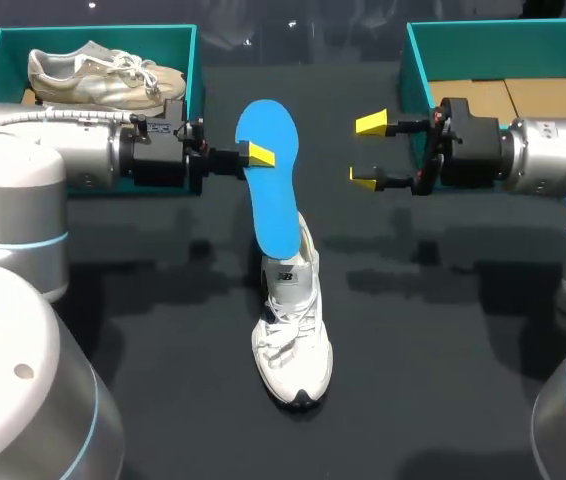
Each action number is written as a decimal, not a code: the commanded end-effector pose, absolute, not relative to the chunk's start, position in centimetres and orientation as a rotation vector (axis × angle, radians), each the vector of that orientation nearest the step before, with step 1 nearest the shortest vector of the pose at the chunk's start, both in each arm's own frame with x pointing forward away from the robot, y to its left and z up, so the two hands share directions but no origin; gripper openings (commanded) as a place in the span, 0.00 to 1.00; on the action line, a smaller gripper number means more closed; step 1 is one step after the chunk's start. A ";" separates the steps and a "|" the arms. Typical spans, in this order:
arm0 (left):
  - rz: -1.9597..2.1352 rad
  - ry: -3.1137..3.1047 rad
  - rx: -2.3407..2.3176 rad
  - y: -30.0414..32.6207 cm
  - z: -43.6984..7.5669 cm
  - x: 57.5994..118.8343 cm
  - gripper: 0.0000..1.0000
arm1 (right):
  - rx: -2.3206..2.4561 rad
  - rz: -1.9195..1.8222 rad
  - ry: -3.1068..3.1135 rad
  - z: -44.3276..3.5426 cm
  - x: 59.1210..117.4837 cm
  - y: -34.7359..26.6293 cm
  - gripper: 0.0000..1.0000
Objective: Take the shoe out of the shoebox, open the shoe tongue, remove and reinsert the insole, then place the shoe into the shoebox
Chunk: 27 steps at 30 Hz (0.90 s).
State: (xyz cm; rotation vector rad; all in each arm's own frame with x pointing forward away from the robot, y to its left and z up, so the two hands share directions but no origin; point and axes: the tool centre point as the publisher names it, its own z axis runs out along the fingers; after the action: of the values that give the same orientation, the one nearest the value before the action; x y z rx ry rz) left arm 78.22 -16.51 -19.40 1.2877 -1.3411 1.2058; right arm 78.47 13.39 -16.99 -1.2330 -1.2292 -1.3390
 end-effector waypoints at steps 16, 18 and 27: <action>1.197 -1.270 1.298 -17.8 -20.5 79.1 0.00 | -1.518 -1.075 -1.512 -13.3 77.7 14.0 1.00; 1.197 -1.270 1.298 -17.8 -20.5 79.1 0.00 | -1.581 -1.004 -1.562 -12.7 77.9 14.5 1.00; 1.197 -1.270 1.298 -17.8 -20.5 79.1 0.00 | -1.786 -0.767 -1.758 -10.1 78.1 16.5 1.00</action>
State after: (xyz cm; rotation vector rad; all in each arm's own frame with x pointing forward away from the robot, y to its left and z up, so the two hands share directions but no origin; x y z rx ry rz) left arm 79.03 -17.68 -20.37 1.2984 -1.2700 1.1959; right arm 77.92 15.82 -11.15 -1.5621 -1.5402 -1.0106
